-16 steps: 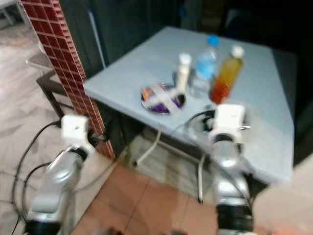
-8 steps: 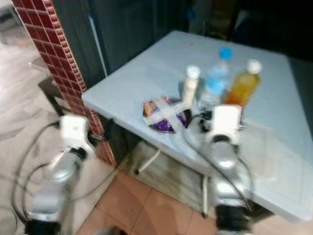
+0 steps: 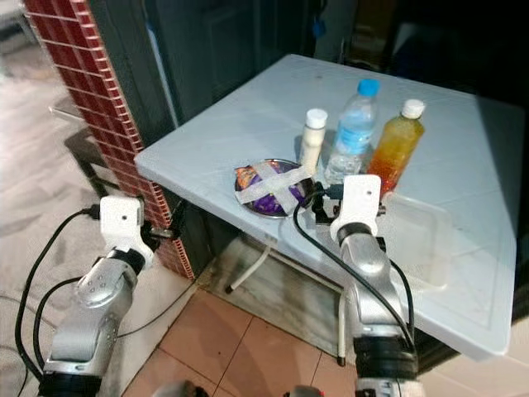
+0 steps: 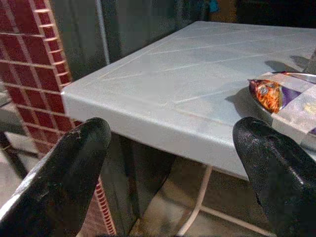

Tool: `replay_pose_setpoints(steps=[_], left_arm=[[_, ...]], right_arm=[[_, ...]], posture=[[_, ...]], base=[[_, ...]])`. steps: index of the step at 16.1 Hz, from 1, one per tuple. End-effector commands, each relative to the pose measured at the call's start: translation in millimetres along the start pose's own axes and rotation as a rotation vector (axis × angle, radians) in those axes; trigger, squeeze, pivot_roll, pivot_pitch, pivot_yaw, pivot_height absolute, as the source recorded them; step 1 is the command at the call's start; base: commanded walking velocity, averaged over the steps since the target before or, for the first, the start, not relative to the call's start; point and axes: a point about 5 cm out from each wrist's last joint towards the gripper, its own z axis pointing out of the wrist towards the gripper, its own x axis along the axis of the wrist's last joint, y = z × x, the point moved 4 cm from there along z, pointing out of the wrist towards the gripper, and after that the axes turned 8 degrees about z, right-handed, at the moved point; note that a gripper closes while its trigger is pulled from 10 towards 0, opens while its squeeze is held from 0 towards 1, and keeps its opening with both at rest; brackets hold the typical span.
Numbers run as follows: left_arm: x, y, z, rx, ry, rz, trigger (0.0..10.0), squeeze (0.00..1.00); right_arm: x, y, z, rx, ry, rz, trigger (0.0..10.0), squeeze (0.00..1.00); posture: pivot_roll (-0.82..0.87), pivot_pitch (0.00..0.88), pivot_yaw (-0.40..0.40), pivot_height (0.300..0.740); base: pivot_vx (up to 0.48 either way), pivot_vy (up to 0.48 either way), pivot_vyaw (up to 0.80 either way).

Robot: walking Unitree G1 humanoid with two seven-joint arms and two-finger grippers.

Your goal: Restocking fridge

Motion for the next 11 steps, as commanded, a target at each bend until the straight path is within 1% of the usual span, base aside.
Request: replay_pose_setpoints(steps=[1,2,4,7,9,11], left_arm=[[5,-3.7,-0.8,0.013,0.009,0.025,10.0,0.00],[5,-3.6,-1.2,0.012,0.007,0.030,10.0,0.00],[5,-3.7,-1.5,0.010,0.006,0.033,10.0,0.00],[6,-3.6,-1.4,0.002,0.003,0.040,10.0,0.00],[6,-4.3,-2.4,0.003,0.002,0.044,10.0,0.00],[6,-4.8,-3.4,0.004,0.001,0.046,10.0,0.00]], right_arm=[[-9,-4.7,1.4,0.027,-0.050,0.027,10.0,0.00],[-12,-3.0,2.1,0.021,-0.064,0.033,10.0,0.00],[-13,-1.7,4.5,0.019,-0.072,0.029,10.0,0.00],[-8,3.1,16.1,0.015,-0.080,0.033,10.0,0.00],[-4,-0.3,22.8,0.041,-0.077,0.032,10.0,0.00],[-3,-1.7,24.4,0.048,-0.076,0.034,10.0,0.00]], posture=[[-0.01,0.000,0.037,0.740],[0.00,0.000,0.040,0.740],[0.00,0.000,0.043,0.740],[0.00,0.000,0.045,0.740],[0.01,0.000,0.044,0.740],[0.01,0.000,0.044,0.740]], base=[[0.000,0.000,0.00],[0.000,0.000,0.00],[0.000,0.000,0.00],[0.000,0.000,0.00],[0.000,0.000,0.00],[0.000,0.000,0.00]])
